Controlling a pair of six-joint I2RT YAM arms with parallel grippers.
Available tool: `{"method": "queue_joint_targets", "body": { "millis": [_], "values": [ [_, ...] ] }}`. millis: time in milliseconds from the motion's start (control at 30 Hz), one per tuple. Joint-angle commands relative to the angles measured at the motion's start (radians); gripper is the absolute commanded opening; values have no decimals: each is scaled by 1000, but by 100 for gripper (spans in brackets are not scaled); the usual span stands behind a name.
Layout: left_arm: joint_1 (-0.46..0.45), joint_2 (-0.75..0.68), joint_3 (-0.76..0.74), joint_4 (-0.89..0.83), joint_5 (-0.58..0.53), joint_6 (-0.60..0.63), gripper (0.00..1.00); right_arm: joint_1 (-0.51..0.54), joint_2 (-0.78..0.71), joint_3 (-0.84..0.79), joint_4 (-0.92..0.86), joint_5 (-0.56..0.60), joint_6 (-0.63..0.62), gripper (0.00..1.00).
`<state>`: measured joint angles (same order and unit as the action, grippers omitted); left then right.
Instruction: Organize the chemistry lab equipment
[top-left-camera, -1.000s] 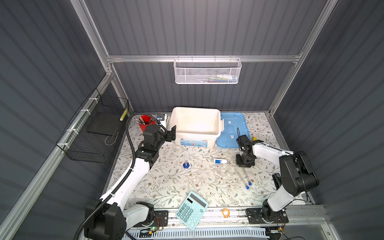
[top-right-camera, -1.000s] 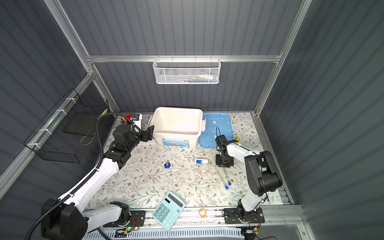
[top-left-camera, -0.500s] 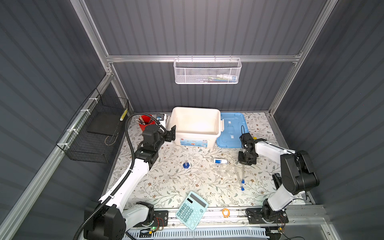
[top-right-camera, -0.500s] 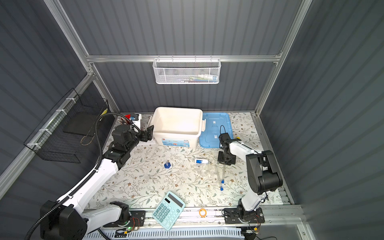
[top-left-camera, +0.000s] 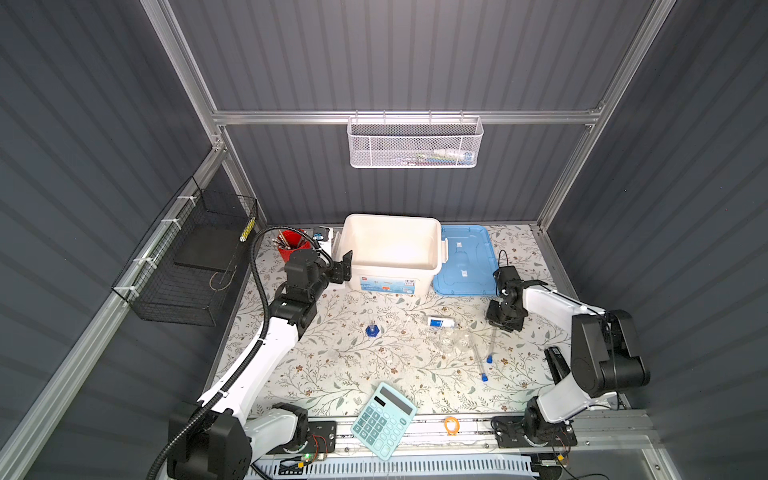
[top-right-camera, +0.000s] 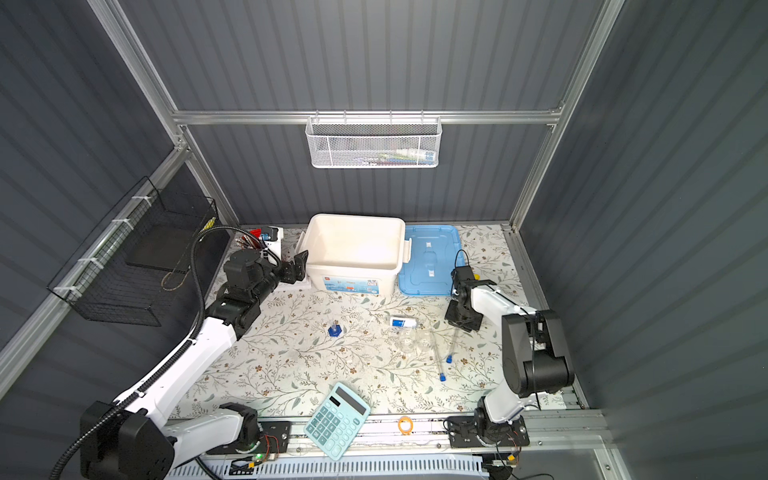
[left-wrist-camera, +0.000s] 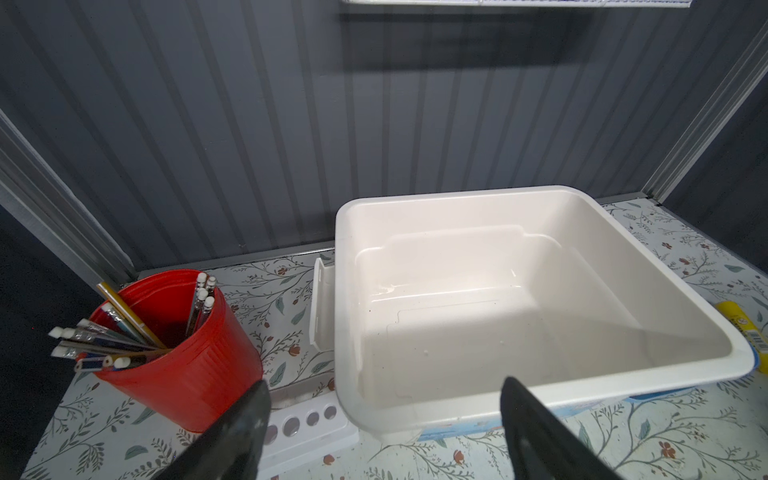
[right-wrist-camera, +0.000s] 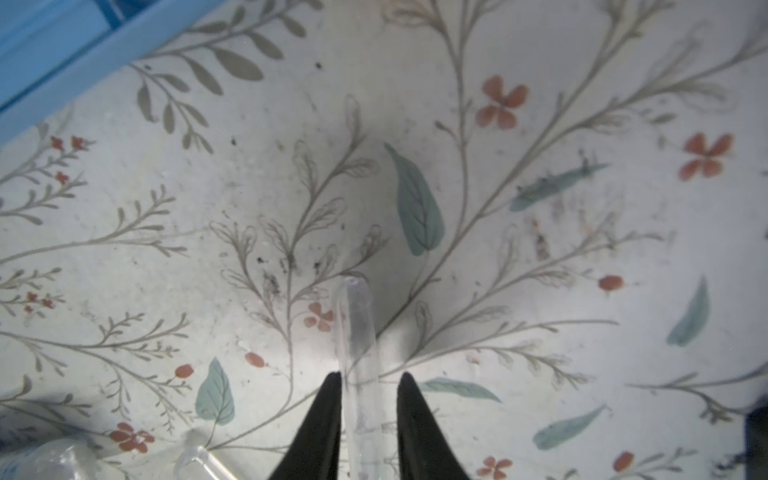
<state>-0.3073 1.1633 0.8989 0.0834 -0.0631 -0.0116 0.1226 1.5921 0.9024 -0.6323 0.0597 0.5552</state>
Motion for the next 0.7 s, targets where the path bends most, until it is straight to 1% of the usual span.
{"method": "queue_joint_targets", "body": {
  "millis": [0, 67, 167, 267, 333, 500, 567, 667],
  "values": [
    [-6, 9, 4, 26, 29, -21, 86, -17, -32, -27, -39, -3, 41, 32],
    [-6, 8, 5, 23, 31, -21, 86, -17, -55, -12, -77, 6, 25, 36],
    [-6, 3, 8, 15, 25, -15, 86, -18, -115, 51, -157, 53, -40, 42],
    [-6, -3, 9, 12, 23, -10, 86, -18, -148, 148, -254, 49, -171, 45],
    [-6, -4, 10, 8, 21, -4, 86, -10, -155, 217, -325, 62, -253, 45],
    [-7, 1, 37, -34, 19, 26, 86, 33, -162, 318, -442, 173, -440, 44],
    [-6, 8, 57, -59, 25, 38, 86, 63, -170, 324, -451, 212, -528, 44],
    [-7, 16, 84, -106, 42, 64, 86, 132, -205, 276, -412, 270, -687, 43]
  ]
}}
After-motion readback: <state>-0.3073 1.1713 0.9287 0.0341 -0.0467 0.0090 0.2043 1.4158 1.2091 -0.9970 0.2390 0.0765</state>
